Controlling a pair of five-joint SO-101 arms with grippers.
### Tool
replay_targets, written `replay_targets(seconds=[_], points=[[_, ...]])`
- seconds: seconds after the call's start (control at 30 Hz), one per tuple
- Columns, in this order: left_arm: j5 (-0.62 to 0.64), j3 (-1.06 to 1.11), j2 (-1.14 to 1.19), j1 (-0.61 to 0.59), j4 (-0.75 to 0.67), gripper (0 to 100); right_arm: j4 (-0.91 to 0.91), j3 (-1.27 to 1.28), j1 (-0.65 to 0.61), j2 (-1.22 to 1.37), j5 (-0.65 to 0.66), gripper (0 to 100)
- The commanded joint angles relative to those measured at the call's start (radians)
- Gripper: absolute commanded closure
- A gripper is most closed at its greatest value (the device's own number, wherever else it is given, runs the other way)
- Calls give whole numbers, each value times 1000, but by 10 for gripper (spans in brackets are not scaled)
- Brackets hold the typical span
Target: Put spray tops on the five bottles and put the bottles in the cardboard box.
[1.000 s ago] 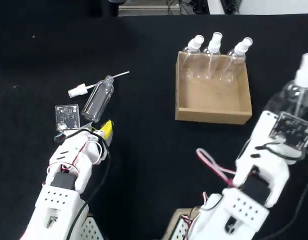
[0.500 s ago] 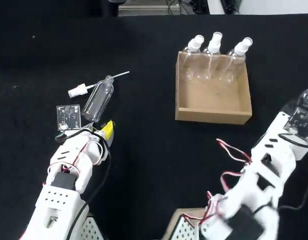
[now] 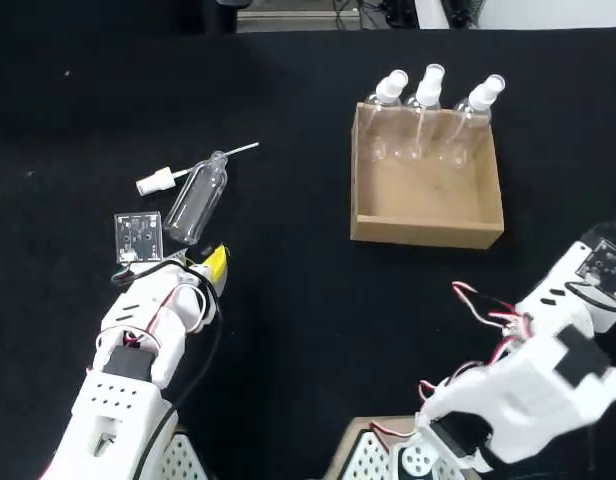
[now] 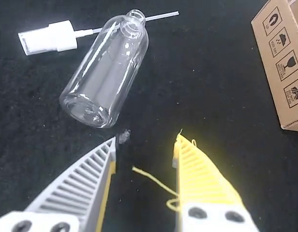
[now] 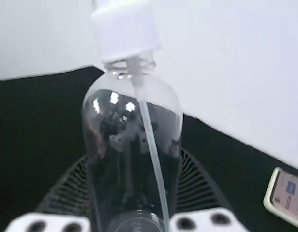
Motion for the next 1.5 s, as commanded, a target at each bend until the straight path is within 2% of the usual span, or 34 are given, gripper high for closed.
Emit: replay_targets(seconds=[0.0, 0.13, 0.37, 0.6, 0.83, 1.1, 1.27, 1.47], points=[[-11, -15, -12, 10, -23, 812, -83, -125, 38, 120, -20, 988], [-12, -15, -12, 10, -23, 812, -189, -182, 55, 265, -89, 988], [-12, -15, -12, 10, -23, 812, -338, -252, 55, 449, -89, 987], [-12, -15, -12, 10, -23, 812, -374, -248, 51, 496, -89, 981], [-12, -15, -12, 10, -23, 812, -374, -246, 44, 496, -89, 792], [-12, -15, -12, 12, -23, 812, -373, -246, 40, 490, -83, 774], [-12, -15, -12, 12, -23, 812, -373, -236, 25, 490, -37, 649], [-12, -15, -12, 10, -23, 812, -373, -173, 23, 415, -41, 655]])
